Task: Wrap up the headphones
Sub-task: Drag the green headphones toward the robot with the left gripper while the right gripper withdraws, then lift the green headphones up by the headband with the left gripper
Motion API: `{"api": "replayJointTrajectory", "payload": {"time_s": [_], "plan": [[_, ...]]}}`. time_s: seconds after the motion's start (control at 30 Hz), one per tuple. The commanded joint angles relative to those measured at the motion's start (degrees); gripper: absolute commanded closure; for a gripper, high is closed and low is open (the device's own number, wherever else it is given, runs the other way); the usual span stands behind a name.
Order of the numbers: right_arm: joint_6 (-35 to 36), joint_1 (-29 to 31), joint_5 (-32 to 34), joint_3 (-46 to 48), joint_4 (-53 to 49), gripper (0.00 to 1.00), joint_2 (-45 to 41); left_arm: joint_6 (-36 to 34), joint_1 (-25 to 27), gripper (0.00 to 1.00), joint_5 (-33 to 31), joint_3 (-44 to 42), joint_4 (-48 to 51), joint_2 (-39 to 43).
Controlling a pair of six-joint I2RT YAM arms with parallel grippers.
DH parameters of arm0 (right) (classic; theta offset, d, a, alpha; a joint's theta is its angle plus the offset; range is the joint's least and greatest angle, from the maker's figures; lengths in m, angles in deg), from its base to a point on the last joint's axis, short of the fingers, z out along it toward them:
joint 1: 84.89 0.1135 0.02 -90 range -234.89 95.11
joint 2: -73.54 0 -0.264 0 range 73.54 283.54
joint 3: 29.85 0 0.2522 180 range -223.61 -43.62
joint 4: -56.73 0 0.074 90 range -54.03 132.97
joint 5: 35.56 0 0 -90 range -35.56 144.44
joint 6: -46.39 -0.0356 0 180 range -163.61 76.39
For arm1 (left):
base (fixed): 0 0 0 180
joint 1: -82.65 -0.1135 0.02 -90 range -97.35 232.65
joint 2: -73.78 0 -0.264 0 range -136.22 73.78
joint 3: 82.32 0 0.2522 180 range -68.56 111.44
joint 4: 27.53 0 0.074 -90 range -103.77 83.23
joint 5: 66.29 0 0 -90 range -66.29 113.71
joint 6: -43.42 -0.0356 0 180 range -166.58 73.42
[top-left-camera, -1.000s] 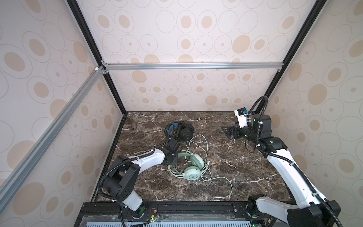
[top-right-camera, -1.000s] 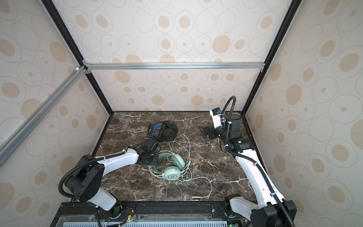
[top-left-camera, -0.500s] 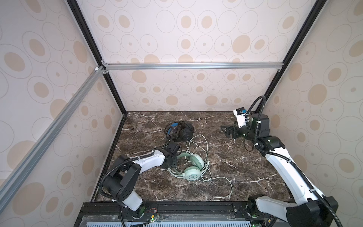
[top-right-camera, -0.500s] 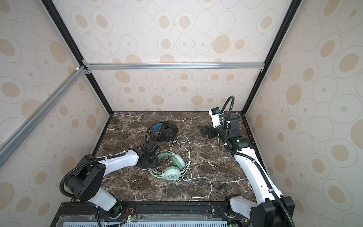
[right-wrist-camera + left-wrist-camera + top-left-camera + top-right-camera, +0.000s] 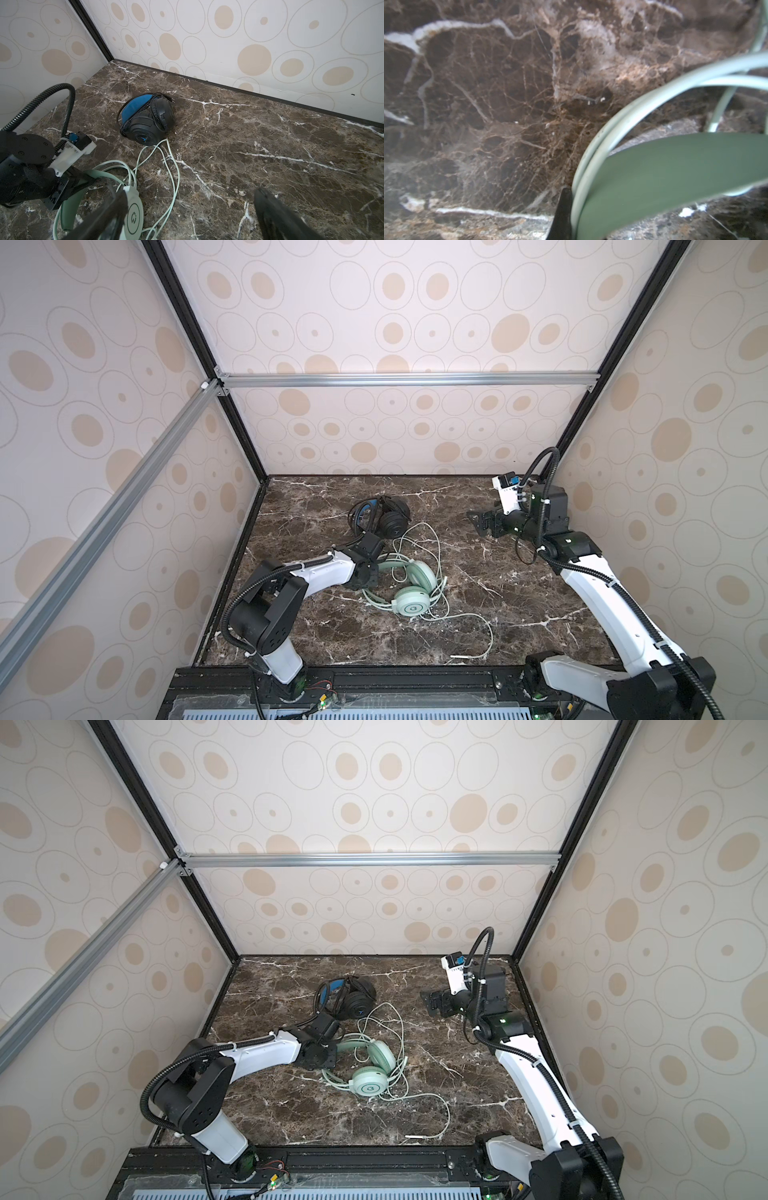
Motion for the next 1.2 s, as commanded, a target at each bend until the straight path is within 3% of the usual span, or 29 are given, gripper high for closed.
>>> {"api": "replayJointTrajectory", "payload": {"time_s": [0.0, 0.33, 0.5, 0.8, 1.17], "plan": [[0.63, 0.2, -0.08, -0.99, -0.33, 0.03, -0.08, -1.82, 0.3, 1.0, -1.05, 2.09, 3.34, 1.35], [2.01, 0.55, -0.53, -1.73, -2.74, 0.03, -2.15, -8.42, 3.2, 1.0, -2.18, 8.81, 6.48, 13.85], [2.63, 0.73, -3.71, -1.81, -1.75, 0.03, -3.71, -11.21, 5.14, 1.0, -6.18, 18.16, 11.01, 16.76], [2.61, 0.73, -15.01, -1.26, 2.14, 0.01, -6.13, -20.14, 5.21, 1.0, -13.33, 48.1, 21.48, 7.91], [1.32, 1.25, -20.07, 5.19, 2.32, 0.0, -12.64, -34.09, 5.19, 1.0, -17.01, 69.91, 24.62, -0.29]]}}
